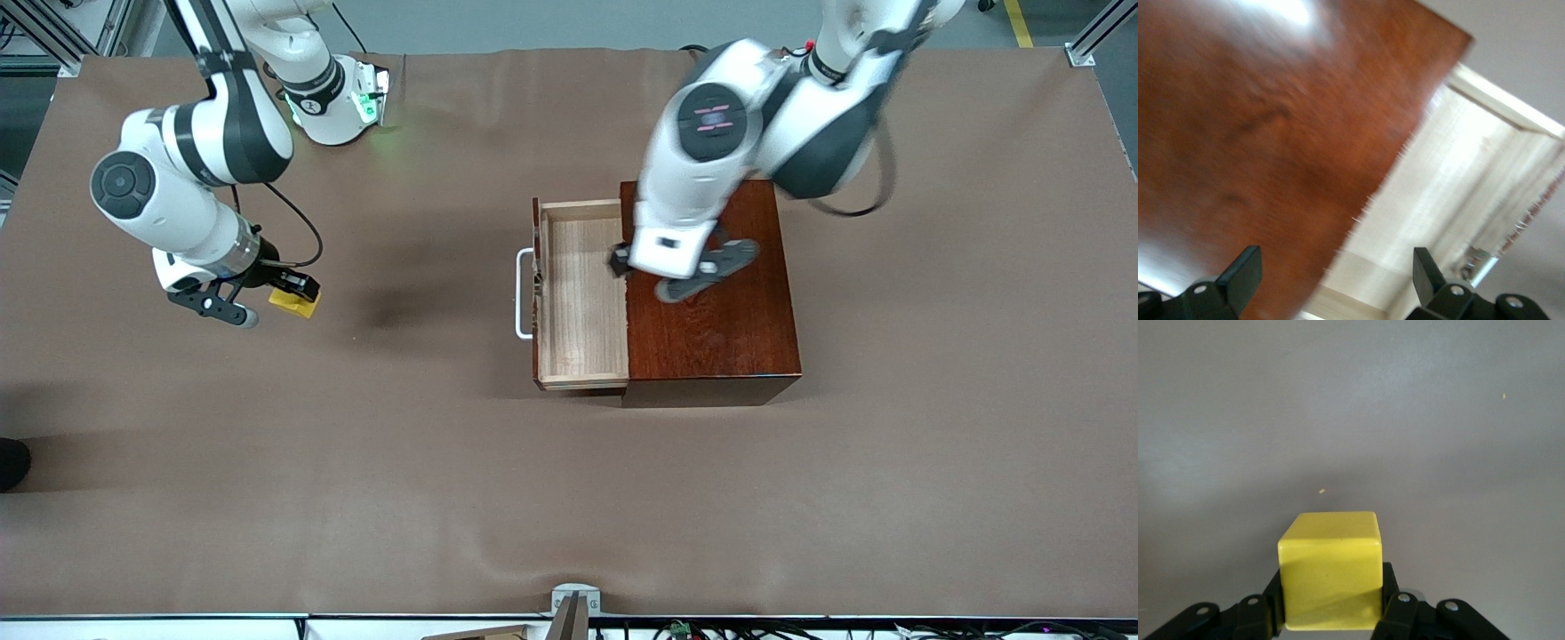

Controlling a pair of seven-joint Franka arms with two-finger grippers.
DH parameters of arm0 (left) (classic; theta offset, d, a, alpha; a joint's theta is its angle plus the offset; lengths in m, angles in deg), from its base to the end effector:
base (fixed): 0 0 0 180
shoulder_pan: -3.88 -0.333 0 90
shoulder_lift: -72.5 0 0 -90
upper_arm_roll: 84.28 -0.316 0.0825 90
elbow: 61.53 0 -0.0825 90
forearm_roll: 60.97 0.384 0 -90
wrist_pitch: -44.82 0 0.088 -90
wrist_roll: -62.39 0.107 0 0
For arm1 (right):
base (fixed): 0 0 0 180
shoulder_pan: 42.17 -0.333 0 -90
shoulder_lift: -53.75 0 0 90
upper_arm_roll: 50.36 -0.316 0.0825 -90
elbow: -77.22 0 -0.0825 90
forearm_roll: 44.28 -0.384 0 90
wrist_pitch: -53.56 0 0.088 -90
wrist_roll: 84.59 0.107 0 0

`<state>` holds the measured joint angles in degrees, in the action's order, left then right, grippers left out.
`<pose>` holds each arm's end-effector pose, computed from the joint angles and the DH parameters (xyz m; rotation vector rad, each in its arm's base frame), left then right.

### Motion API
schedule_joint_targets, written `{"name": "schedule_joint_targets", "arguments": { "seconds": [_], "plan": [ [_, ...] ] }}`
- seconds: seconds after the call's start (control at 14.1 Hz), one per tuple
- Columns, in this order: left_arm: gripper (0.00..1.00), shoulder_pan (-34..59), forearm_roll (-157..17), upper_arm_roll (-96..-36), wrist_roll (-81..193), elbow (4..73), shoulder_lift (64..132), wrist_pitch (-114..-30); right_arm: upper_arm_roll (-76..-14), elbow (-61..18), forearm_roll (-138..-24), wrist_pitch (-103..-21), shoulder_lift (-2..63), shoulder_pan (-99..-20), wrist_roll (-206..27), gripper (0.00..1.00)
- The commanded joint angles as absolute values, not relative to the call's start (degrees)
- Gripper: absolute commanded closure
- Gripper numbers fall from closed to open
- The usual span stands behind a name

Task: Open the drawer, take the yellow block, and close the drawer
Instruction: 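Carry the cube with the right gripper while the left gripper reaches the drawer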

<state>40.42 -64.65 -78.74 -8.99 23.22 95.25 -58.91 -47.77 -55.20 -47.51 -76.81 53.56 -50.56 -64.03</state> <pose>0.4998 -0.4461 0.4446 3.0236 0.8286 -0.1856 0.5031 0.0525 0.3391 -3.0749 0.4568 0.0741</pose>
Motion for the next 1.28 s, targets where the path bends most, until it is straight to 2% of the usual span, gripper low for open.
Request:
{"name": "schedule_joint_targets", "arguments": {
  "seconds": [0.0,0.43,0.78,1.07,1.14,1.21],
  "plan": [
    [0.00,45.00,-62.64,-79.79,-16.07,14.51,102.10,-59.41,-48.95,-59.54,-48.15,-84.58,52.11,-47.62,-71.04,1.00],
    [0.00,48.79,-59.91,-79.79,-30.32,13.53,105.02,-75.40,-49.13,-59.10,-48.33,-98.57,40.14,-46.65,-76.42,1.00],
    [0.00,50.99,-59.91,-80.06,-45.60,12.83,106.95,-77.44,-49.39,-59.10,-49.90,-98.67,36.88,-46.03,-77.82,1.00],
    [0.00,51.95,-60.09,-80.14,-61.16,12.65,108.70,-78.40,-50.00,-59.10,-49.91,-98.58,36.70,-46.65,-79.05,1.00],
    [0.00,52.13,-60.09,-80.15,-63.36,12.65,109.23,-79.36,-50.44,-59.01,-49.91,-98.58,36.53,-46.65,-79.05,0.91],
    [0.00,52.22,-60.09,-80.15,-65.90,12.65,109.76,-80.59,-50.80,-58.92,-49.91,-98.58,36.35,-46.65,-79.05,0.88]
  ]
}}
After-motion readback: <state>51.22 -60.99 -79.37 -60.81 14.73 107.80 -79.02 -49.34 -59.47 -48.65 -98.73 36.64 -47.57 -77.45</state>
